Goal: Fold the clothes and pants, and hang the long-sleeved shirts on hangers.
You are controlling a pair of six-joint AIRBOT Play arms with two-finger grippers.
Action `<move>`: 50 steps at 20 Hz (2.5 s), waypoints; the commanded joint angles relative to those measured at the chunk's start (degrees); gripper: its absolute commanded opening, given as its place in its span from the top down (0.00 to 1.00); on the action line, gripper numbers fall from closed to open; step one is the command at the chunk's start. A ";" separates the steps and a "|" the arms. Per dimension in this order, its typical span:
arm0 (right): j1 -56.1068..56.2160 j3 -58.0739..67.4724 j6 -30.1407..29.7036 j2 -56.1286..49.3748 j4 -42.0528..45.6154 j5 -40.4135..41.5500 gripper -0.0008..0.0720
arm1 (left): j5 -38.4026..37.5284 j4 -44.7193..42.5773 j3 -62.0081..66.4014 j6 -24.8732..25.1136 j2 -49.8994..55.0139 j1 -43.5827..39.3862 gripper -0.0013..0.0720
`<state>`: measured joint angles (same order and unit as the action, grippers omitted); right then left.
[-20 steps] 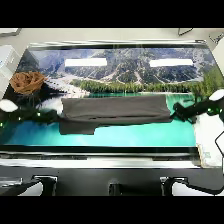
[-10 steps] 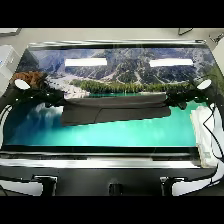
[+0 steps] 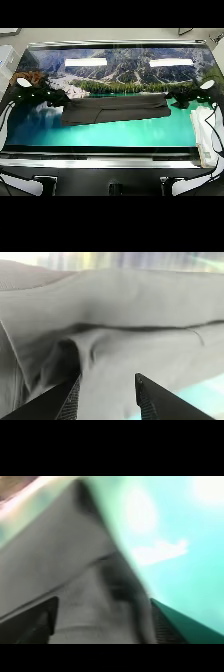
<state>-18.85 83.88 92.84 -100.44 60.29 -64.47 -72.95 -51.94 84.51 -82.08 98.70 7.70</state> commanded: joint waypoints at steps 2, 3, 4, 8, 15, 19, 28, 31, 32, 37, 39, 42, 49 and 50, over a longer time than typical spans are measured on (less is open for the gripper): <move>-2.19 0.96 -3.89 -2.75 2.58 -4.74 0.02 | -3.65 0.61 2.19 0.66 -4.04 0.87 0.43; -1.88 0.96 -5.29 -3.93 0.52 -5.31 0.02 | -3.58 0.79 2.19 0.66 -5.01 0.48 0.43; -1.55 0.96 -5.51 -4.92 -1.22 -5.53 0.02 | -3.58 1.01 2.19 0.66 -5.92 -0.02 0.43; 1.84 0.98 -6.10 -7.23 -4.37 -4.04 0.18 | -3.52 2.58 2.19 0.72 -8.55 -2.75 0.43; 4.48 3.30 -9.38 -1.27 -6.62 -4.96 0.93 | 3.87 5.92 2.05 2.05 -8.09 -10.51 0.47; 7.41 3.30 -9.31 10.49 -8.83 -10.32 0.93 | 17.46 5.92 2.08 0.44 -3.21 -22.14 0.93; 20.63 3.30 0.96 32.94 -8.81 -13.35 0.92 | 31.01 22.91 2.10 -9.46 12.59 -41.64 0.94; 24.41 3.30 4.46 35.93 -8.79 -13.31 0.92 | 41.44 37.09 2.16 -9.49 15.69 -49.13 0.94; 25.35 3.30 6.27 36.28 -8.70 -13.62 0.92 | 43.93 43.15 2.47 -9.44 16.68 -51.36 0.94; 27.74 3.23 10.69 33.53 -3.93 -14.14 0.92 | 46.27 52.52 6.32 -0.28 19.47 -54.51 0.94; 27.76 3.23 9.44 30.56 -4.63 -12.28 0.92 | 37.70 44.65 6.29 4.13 18.73 -49.11 0.94; 28.28 3.23 5.77 24.24 -9.88 -9.11 0.92 | 23.47 15.65 6.29 0.76 13.20 -37.75 0.95; 42.16 3.23 3.78 5.92 -14.78 6.25 0.92 | 5.22 -15.63 6.29 -5.33 -11.89 -10.56 0.94; 44.50 3.23 4.02 3.08 -15.23 9.51 0.92 | 4.66 -15.61 6.29 -5.35 -15.02 -8.39 0.94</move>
<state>20.01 87.11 97.10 -90.15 47.05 -63.57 -61.95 -59.48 90.76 -86.46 92.62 -9.37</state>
